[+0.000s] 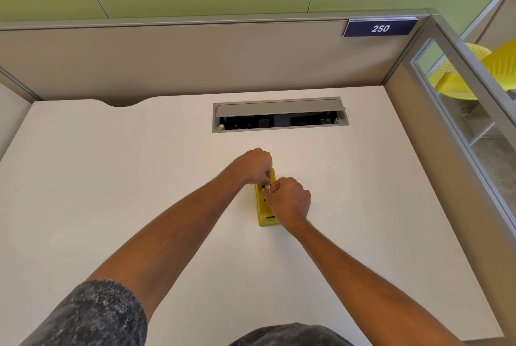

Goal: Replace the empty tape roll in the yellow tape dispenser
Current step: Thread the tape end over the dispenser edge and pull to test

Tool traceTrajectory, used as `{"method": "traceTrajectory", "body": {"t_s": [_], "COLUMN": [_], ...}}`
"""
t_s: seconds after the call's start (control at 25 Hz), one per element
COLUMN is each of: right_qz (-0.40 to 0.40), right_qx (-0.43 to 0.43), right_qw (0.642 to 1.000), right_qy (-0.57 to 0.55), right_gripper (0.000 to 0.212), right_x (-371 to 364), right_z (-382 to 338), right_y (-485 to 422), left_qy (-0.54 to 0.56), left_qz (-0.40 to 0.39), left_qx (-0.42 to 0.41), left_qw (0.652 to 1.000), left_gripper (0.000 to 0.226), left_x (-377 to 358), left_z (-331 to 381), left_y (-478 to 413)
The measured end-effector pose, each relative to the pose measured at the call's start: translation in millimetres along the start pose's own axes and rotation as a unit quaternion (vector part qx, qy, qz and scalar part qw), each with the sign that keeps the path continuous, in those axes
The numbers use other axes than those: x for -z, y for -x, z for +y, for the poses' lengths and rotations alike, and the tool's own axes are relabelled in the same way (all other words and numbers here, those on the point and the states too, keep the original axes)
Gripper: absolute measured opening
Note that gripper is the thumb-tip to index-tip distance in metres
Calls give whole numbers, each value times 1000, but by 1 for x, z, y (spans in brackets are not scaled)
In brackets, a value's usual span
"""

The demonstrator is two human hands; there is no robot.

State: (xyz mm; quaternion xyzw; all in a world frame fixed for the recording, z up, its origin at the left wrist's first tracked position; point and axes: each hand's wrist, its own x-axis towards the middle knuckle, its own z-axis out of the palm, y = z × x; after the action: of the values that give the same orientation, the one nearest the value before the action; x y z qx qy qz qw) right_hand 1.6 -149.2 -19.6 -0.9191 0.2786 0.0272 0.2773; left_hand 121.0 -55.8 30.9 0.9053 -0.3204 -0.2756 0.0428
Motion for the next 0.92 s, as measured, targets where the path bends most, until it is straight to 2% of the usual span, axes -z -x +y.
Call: {"method": "traceTrajectory", "body": {"t_s": [0.64,0.92], "right_qz": [-9,-7], "right_qx": [-3,-6], "right_qw": [1000,1000], "right_qy": [-13,-19], "right_gripper": [33,29], "right_x": [2,3], "right_z": [2,1], "right_y": [3,3], "left_qy": [60,48], "left_qz": [-5,4], "left_qx": [-1,3], "left_qw": [998,999], "left_gripper": [20,18], "left_x": [-4,-6], "left_z": [-13,-11], "left_y": [-1,-3]}}
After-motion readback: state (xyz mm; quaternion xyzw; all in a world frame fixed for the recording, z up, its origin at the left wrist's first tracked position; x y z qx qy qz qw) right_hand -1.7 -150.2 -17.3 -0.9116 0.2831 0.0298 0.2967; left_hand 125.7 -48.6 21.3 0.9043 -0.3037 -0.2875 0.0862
